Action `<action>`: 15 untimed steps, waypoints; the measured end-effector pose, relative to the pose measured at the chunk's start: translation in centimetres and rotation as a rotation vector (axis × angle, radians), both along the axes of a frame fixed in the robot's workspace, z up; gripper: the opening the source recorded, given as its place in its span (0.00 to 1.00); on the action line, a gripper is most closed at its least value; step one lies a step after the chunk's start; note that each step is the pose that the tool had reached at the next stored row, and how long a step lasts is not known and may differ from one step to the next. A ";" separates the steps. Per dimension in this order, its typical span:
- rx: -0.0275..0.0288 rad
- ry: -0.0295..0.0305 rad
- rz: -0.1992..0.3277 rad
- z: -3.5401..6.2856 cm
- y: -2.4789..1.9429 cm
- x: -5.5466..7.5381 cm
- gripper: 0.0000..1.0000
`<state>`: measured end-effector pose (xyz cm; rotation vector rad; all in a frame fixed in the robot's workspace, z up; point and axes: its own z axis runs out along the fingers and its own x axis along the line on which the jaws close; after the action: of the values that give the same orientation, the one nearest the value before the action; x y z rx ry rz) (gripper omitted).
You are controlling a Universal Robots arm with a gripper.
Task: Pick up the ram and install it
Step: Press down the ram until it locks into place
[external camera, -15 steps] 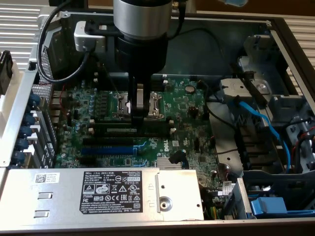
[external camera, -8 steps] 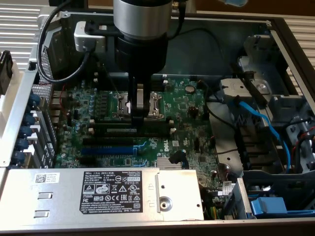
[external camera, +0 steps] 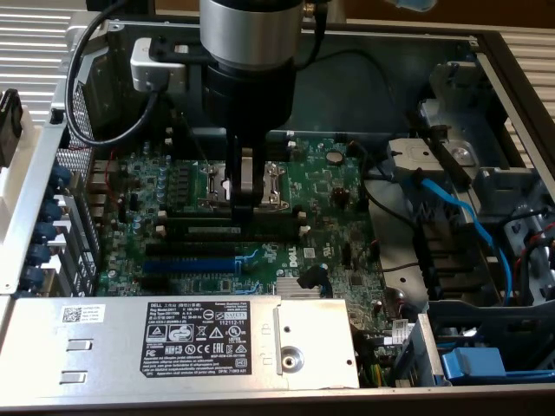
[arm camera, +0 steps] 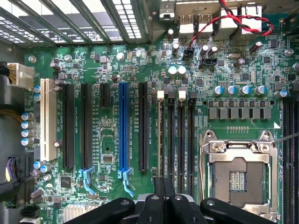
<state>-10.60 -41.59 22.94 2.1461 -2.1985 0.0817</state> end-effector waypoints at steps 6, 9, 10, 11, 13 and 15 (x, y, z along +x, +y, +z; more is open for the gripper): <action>0.0000 0.0000 0.000 -0.04 0.00 0.0 0.10; -0.0001 0.0001 0.000 -0.05 0.00 0.0 0.10; 0.0000 0.0001 0.000 -0.06 0.00 0.0 0.10; 0.0000 0.0001 0.000 -0.06 0.00 0.0 0.10; 0.0002 -0.0002 0.000 -0.07 0.00 0.0 0.10; 0.0002 -0.0004 0.000 -0.08 0.00 -0.1 0.10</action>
<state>-10.66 -41.58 22.87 2.1468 -2.1985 0.0820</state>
